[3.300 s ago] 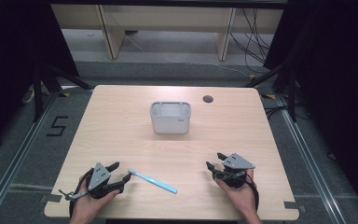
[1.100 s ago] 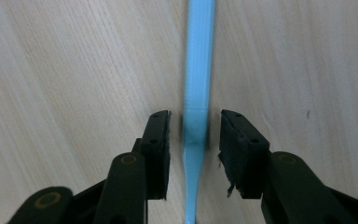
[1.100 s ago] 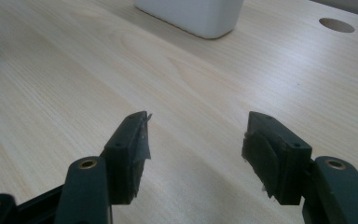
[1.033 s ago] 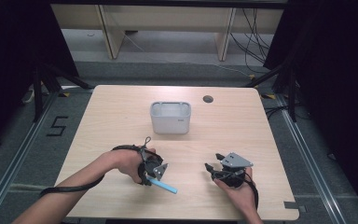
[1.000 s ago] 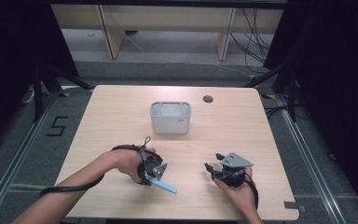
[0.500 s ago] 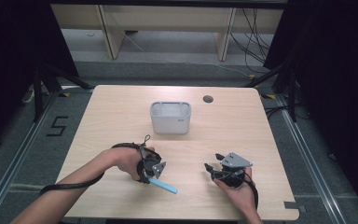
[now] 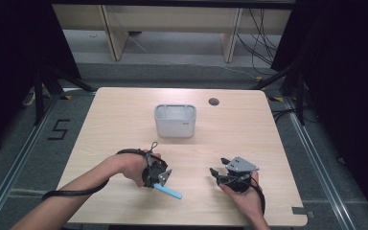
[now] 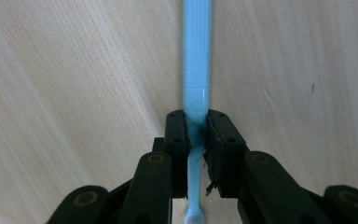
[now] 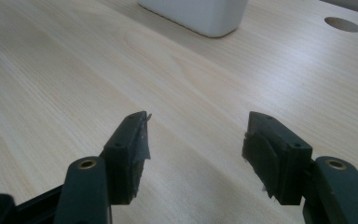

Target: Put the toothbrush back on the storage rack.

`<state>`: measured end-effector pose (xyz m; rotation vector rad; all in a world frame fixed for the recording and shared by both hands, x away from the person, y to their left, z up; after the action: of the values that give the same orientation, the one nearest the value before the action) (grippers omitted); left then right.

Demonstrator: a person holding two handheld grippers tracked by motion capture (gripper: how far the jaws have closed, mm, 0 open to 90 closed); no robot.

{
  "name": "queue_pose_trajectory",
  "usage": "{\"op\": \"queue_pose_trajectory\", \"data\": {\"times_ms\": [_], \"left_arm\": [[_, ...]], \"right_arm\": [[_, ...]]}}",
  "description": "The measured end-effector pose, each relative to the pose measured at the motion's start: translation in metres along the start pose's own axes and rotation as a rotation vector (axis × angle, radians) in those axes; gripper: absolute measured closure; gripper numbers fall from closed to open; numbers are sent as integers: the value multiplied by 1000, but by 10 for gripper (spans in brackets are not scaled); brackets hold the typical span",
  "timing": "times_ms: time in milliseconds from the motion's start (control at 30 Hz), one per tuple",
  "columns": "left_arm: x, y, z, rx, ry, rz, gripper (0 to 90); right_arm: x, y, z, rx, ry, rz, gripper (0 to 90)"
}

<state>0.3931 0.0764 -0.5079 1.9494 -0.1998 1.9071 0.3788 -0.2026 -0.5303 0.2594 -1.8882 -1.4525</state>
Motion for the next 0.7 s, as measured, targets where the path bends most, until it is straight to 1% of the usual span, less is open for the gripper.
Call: {"op": "queue_pose_trajectory", "data": {"times_ms": [100,133,167,200,233,267,300,333,367,400,433,467,500,533,567,600,633,667,700], "left_arm": [[0,-1,0,7,-5,-6,786],[2,-2,0,22,-7,-16,786],[4,-3,0,33,-2,-24,786],[4,-3,0,33,-2,-24,786],[8,-5,0,46,6,-35,786],[8,-5,0,46,6,-35,786],[10,-6,-1,58,8,-40,786],[13,-7,-2,80,9,-53,786],[15,-7,-3,86,13,-57,786],[17,-8,-4,90,15,-58,786],[17,-8,-4,90,15,-58,786],[20,-8,-6,102,23,-63,786],[21,-7,-7,101,27,-62,786],[23,-7,-8,100,31,-61,786],[25,-6,-9,99,33,-60,785],[26,-5,-10,99,35,-63,786],[28,-4,-11,95,35,-64,785],[28,-4,-11,95,35,-64,786],[29,-1,-13,94,34,-70,786]], "right_arm": [[0,0,0,1,-1,-3,403],[0,0,0,0,3,-5,405],[0,0,0,-3,8,-4,406],[0,0,1,-6,15,-5,409],[-1,0,2,-16,31,0,418],[-1,0,2,-16,31,0,418],[0,1,2,-9,39,8,422],[1,5,6,-6,69,23,432],[2,8,8,5,89,31,434],[3,12,10,25,115,37,436],[3,16,11,59,129,28,438],[5,19,18,21,155,49,440],[5,22,20,61,177,43,442],[6,25,25,59,199,54,443],[7,28,29,69,230,67,444],[7,31,33,107,258,65,444],[8,33,39,108,280,80,445],[8,33,39,108,280,80,445],[6,39,49,161,338,82,446]]}}
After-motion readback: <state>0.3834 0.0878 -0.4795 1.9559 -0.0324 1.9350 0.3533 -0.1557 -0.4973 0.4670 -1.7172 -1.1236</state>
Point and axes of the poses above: each handheld gripper's, and its own axes: x roughly backward along the jaws, y roughly out of its top, z roughly to its left, the point moved 3 cm from there along -x, roughly forward along the jaws, and after that the axes turned 6 degrees about -z, right-handed, at the moved point
